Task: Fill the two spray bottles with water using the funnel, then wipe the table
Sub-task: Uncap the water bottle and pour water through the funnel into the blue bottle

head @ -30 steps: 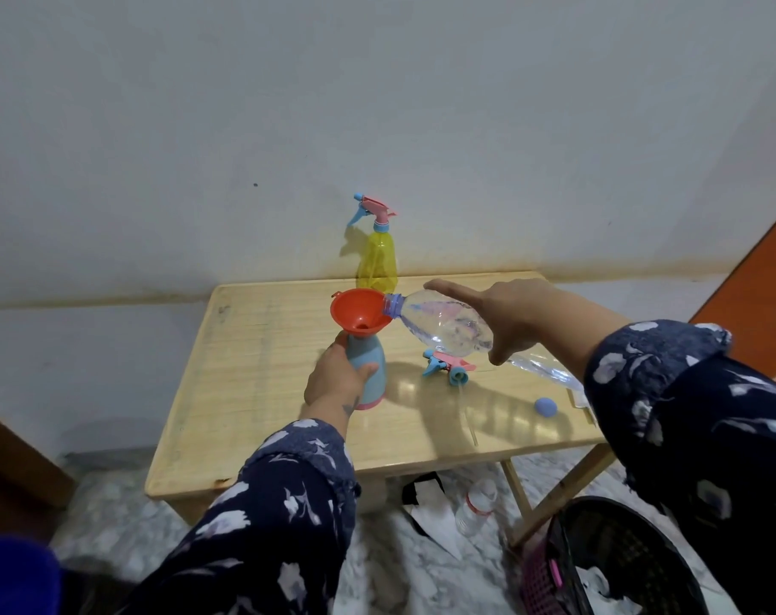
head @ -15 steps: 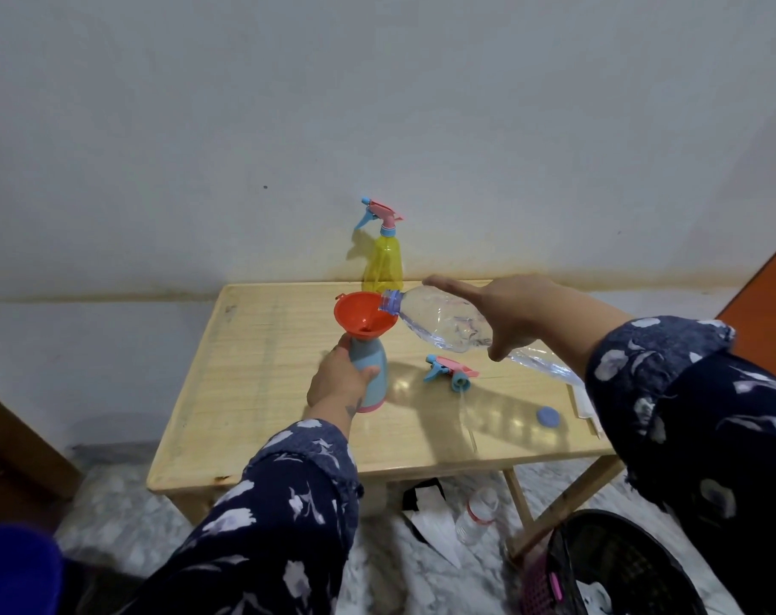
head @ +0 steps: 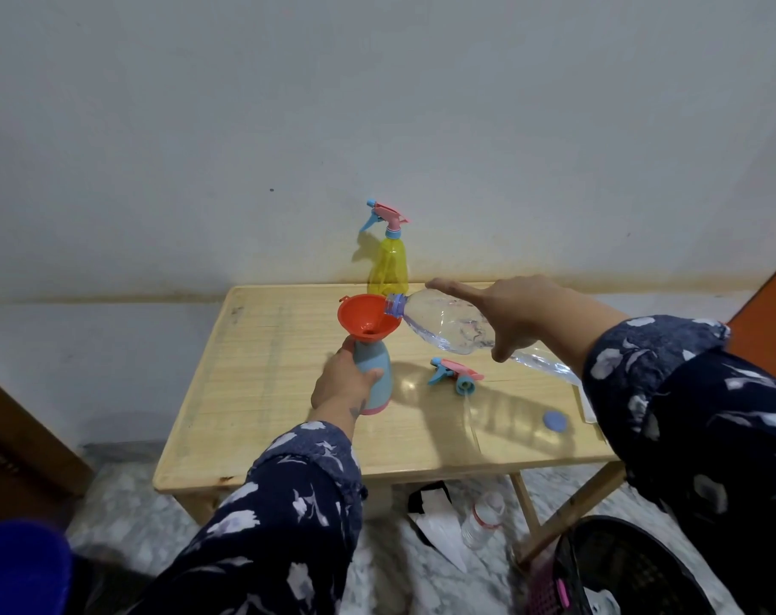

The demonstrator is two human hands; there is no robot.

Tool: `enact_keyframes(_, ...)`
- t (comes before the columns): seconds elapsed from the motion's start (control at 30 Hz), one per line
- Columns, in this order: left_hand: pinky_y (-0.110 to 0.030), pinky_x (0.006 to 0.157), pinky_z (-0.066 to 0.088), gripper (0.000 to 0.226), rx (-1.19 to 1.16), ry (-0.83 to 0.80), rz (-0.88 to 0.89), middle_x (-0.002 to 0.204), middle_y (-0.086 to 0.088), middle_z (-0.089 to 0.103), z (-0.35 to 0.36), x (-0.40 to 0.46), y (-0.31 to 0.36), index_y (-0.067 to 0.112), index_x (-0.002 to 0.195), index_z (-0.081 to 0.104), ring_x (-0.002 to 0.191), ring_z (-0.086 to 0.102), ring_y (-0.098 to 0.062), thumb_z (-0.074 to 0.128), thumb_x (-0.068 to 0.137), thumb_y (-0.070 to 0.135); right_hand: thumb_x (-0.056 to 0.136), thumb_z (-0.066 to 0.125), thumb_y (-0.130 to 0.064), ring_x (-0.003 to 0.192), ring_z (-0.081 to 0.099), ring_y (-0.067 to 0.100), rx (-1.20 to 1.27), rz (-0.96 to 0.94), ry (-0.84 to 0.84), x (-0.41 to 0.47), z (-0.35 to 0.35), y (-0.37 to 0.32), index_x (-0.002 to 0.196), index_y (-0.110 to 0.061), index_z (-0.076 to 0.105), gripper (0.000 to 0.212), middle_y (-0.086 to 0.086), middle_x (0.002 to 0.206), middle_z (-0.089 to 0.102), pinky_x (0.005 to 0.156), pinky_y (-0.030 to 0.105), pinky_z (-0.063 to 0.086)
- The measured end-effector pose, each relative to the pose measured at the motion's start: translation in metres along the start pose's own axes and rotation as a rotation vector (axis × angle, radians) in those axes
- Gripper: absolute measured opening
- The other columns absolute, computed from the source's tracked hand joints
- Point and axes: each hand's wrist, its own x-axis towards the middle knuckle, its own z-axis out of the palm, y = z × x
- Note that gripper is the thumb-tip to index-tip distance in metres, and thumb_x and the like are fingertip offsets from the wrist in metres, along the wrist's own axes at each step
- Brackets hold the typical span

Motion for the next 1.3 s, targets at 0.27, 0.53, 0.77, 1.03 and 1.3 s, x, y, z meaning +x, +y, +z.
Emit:
enact_keyframes(0.27,-0.045,0.091,0.051,0.054,0.003,-0.004,0.007,0.122,-0.002,0.06,0.0005,0.0017,-0.0022,0.028,0.135,0.041,0.108,0.06,-0.029,0.064,0.087,0.037,0.07,0.079,-0.025,0.054,0.047,0.013,0.0,0.002,0.017,0.0047,0.003,0.0003,0.14,-0.054,-0.018,0.123,-0.001,0.064,0.05,0.046,0.023,0.033)
enact_keyframes(0.53,-0.042,0.088,0.051,0.056,-0.014,0.005,0.027,0.121,0.0,0.061,0.0011,0.0002,-0.0053,0.034,0.137,0.038,0.107,0.06,-0.029,0.064,0.087,0.037,0.071,0.079,-0.024,0.054,0.046,0.014,-0.004,-0.009,0.015,0.0045,0.0017,0.0003,0.14,-0.053,-0.019,0.124,0.0,0.064,0.051,0.048,0.024,0.035)
enact_keyframes(0.77,-0.044,0.089,0.051,0.056,-0.031,-0.001,0.032,0.121,0.0,0.06,0.0006,0.0001,-0.0044,0.035,0.136,0.039,0.107,0.06,-0.029,0.064,0.086,0.036,0.072,0.079,-0.024,0.054,0.045,0.013,-0.009,-0.005,0.014,0.0013,-0.0021,0.0013,0.141,-0.051,-0.019,0.123,0.0,0.065,0.046,0.047,0.025,0.034)
enact_keyframes(1.03,-0.045,0.09,0.051,0.055,-0.044,-0.007,0.03,0.12,0.0,0.06,0.0011,0.0001,-0.0044,0.034,0.136,0.038,0.106,0.06,-0.028,0.064,0.087,0.036,0.072,0.079,-0.025,0.055,0.046,0.014,-0.018,-0.003,0.02,0.0016,-0.0024,0.0035,0.141,-0.051,-0.019,0.124,0.001,0.065,0.049,0.049,0.025,0.035)
enact_keyframes(1.3,-0.046,0.09,0.051,0.056,-0.01,-0.007,0.021,0.123,-0.002,0.058,0.0013,0.0014,-0.0043,0.032,0.136,0.037,0.107,0.06,-0.029,0.064,0.087,0.037,0.071,0.08,-0.024,0.054,0.046,0.013,-0.007,0.005,0.028,0.0004,-0.0033,0.0039,0.141,-0.052,-0.018,0.124,0.001,0.065,0.049,0.047,0.025,0.033)
